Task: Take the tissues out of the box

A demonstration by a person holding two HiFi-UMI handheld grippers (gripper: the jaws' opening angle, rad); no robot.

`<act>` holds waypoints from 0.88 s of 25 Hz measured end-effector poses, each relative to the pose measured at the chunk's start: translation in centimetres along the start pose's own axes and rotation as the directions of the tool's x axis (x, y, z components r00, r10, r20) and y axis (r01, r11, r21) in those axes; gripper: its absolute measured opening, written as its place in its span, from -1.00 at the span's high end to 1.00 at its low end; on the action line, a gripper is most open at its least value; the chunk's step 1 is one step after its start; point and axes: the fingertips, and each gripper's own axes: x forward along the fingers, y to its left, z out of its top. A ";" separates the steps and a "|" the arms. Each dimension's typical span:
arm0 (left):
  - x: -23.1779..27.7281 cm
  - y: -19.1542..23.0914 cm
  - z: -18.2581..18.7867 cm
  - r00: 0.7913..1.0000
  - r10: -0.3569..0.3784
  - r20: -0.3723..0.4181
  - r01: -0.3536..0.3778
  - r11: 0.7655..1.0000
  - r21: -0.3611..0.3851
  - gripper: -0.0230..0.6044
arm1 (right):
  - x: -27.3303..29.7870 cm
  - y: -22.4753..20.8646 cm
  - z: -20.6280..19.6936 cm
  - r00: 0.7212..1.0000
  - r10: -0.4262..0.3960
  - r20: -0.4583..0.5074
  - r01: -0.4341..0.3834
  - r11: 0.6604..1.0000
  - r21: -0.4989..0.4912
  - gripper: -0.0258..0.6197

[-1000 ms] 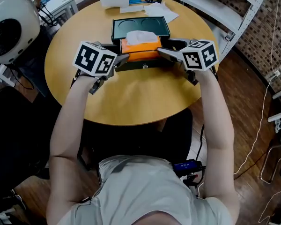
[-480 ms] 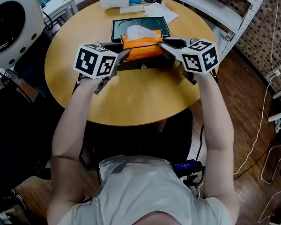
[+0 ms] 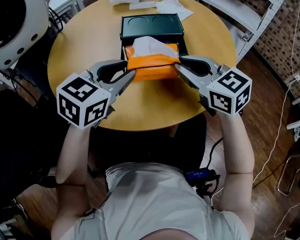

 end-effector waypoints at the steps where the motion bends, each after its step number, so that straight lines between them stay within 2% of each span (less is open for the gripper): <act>1: -0.3 -0.7 -0.8 1.000 -0.002 -0.003 0.002 1.000 -0.001 0.55 | -0.2 0.7 -0.7 1.000 0.006 -0.005 -0.006 1.000 -0.001 0.70; 8: -0.7 -2.9 -3.6 1.000 -0.021 0.003 0.021 0.999 -0.035 0.56 | -1.5 2.8 -2.8 0.999 -0.017 -0.038 0.015 0.998 -0.058 0.70; 11: -0.2 -3.3 -4.9 0.999 -0.032 -0.042 0.032 0.999 -0.002 0.56 | -1.7 3.1 -4.4 0.997 -0.009 -0.074 0.005 0.999 -0.045 0.69; 13: 0.5 -3.2 -6.0 0.997 -0.052 -0.052 0.051 0.999 -0.010 0.55 | -1.4 2.9 -5.5 0.996 0.001 -0.084 -0.004 0.999 -0.035 0.66; 16: 0.3 -3.0 -6.0 0.997 -0.082 0.007 0.083 0.996 -0.046 0.52 | -1.6 2.7 -5.6 0.998 0.026 -0.051 -0.027 1.000 -0.015 0.60; 19: -1.0 -2.7 -4.9 0.993 -0.085 0.079 0.087 0.996 -0.015 0.51 | -2.6 2.4 -5.1 0.999 0.034 -0.016 -0.034 0.999 -0.028 0.56; 22: -3.1 -1.5 -2.9 0.981 -0.083 0.176 0.087 0.996 -0.019 0.51 | -3.9 0.5 -4.3 0.999 0.014 0.050 -0.013 1.000 -0.025 0.56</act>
